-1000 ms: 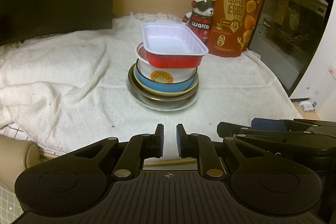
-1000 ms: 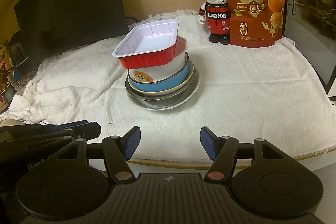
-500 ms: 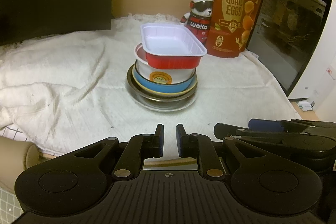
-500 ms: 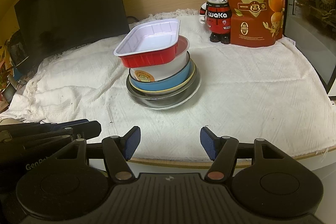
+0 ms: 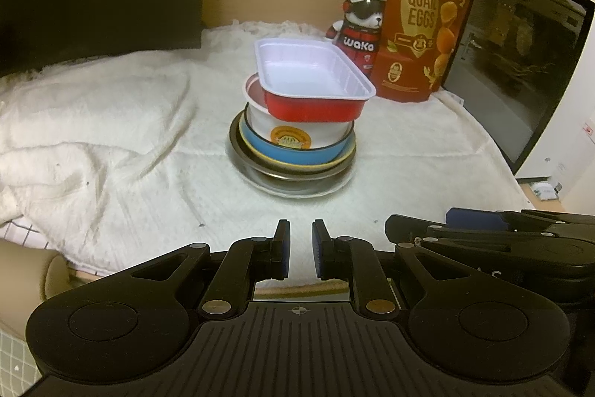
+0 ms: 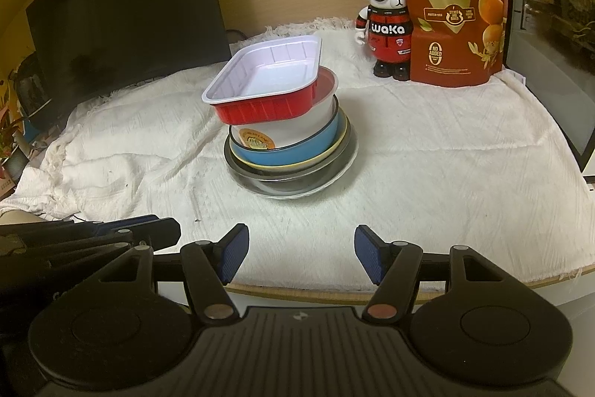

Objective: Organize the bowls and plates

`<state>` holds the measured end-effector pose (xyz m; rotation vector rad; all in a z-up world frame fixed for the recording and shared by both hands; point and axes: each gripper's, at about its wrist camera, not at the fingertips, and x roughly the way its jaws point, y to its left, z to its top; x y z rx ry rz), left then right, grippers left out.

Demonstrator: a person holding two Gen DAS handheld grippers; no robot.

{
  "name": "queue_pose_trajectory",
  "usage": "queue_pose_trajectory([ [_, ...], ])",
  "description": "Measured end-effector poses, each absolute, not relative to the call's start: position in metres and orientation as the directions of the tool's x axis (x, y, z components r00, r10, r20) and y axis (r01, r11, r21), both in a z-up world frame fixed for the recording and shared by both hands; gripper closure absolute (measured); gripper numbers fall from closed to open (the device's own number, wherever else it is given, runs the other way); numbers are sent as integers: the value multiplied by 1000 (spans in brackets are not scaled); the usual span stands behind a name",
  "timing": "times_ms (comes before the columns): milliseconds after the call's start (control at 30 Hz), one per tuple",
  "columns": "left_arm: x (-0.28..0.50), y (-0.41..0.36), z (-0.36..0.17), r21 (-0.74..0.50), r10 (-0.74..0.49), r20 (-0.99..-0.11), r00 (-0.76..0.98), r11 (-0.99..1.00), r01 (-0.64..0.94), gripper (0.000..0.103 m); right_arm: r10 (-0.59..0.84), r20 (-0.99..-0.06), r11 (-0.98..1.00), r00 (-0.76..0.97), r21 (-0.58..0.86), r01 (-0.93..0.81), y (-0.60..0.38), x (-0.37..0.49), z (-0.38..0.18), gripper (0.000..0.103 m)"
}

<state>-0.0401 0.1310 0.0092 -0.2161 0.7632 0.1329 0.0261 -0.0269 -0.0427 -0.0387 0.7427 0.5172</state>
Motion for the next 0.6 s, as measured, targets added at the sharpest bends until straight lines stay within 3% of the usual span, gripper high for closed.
queue_pose_trajectory([
  [600,-12,146,-5,-163,48,-739,672,955,-248,86,439,-683,862,585,137,-488,-25,55,-49,39],
])
